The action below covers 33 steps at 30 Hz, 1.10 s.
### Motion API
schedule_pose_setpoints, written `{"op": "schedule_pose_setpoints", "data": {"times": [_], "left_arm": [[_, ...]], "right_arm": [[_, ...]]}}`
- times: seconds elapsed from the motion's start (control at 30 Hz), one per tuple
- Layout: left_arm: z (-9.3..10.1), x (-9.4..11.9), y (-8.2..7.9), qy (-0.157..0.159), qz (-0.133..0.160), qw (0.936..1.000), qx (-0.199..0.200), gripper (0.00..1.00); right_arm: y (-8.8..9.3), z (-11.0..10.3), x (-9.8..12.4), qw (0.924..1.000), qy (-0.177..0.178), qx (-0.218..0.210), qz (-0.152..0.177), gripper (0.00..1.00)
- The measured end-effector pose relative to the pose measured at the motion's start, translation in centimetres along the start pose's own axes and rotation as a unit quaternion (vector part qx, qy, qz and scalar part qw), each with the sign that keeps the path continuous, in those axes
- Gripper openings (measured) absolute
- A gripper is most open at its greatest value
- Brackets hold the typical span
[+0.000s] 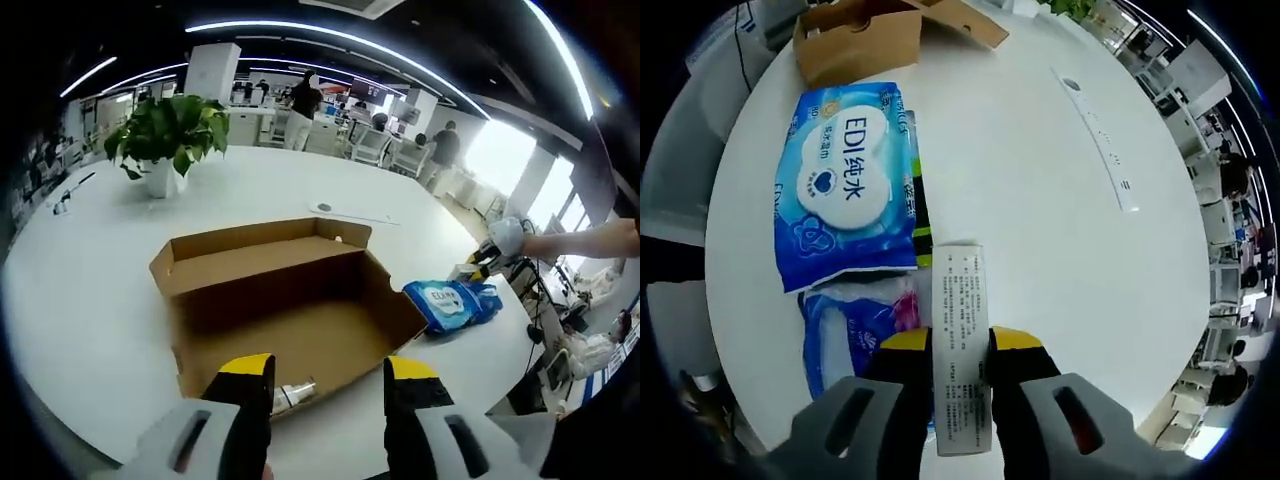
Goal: Operate the shoe box by opening the lid, removing the specified soft item, and placing it in the target area until the item is outside and the box remains undamaged.
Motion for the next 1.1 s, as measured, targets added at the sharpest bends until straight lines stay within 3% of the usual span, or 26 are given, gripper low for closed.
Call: {"op": "schedule_pose_setpoints", "data": {"times": [0.23,0.47,0.8,1.1], "left_arm": [[0.0,0.1,0.1,-0.001,-0.001,1.0000,0.000,0.44],[-0.1,0.3,0.5,-0.002,-0.004,1.0000,0.002,0.44],[-0.3,0.3,0.1,-0.002,-0.001,1.0000,0.006,0.44],[-0.3,0.1,-0.1,0.001,0.002,1.0000,0.006,0.44]], "right_arm": [[1.1,-0.4,-0.6,0.9988,-0.009,0.040,-0.026,0.19],[1.3,-0.2,-0.9,0.9989,-0.016,0.035,-0.027,0.19],[1.3,-0.4,-0.9,0.9974,-0.025,0.058,-0.033,0.19],[1.3,-0.6,-0.1,0.9978,-0.013,0.046,-0.046,0.22]]}}
Point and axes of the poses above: the point that each gripper's makers call its tool centre point, and the gripper's own axes: x roughly backward along the fingers, z roughly to its right, y roughly out of its underside, the point moved 3 cm from there along x, roughly backward along the fingers, and after that the axes turned 8 degrees about y, right-handed, at the moved point
